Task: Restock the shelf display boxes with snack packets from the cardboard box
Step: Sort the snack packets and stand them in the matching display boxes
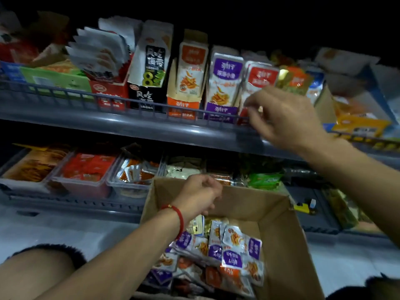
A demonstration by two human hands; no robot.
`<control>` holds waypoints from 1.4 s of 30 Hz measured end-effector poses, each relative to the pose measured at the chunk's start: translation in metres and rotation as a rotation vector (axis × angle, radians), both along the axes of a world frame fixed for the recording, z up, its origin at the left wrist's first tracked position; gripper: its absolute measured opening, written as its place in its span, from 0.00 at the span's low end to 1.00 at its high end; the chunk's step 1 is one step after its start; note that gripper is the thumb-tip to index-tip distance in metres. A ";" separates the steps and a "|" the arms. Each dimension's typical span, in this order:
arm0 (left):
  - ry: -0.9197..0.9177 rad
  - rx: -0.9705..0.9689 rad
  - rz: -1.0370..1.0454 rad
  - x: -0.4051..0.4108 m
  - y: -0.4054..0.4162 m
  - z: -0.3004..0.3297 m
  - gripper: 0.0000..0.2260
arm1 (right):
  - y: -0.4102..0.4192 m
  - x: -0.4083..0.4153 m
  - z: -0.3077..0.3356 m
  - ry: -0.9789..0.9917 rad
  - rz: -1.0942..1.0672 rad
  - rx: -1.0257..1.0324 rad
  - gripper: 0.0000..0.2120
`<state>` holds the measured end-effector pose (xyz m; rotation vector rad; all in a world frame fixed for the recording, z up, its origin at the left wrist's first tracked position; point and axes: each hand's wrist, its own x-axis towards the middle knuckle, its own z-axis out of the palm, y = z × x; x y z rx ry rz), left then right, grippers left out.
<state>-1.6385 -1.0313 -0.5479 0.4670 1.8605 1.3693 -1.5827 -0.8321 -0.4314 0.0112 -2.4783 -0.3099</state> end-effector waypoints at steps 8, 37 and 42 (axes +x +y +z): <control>0.412 -0.426 -0.508 0.021 0.017 -0.093 0.05 | 0.011 0.097 -0.124 -0.518 -0.124 -0.223 0.19; 0.059 -0.216 -0.361 0.014 0.047 -0.049 0.07 | 0.044 0.114 -0.120 -0.541 -0.080 -0.760 0.14; -0.153 0.105 -0.115 0.013 0.027 -0.009 0.12 | 0.028 0.114 -0.111 -0.508 -0.115 -1.222 0.17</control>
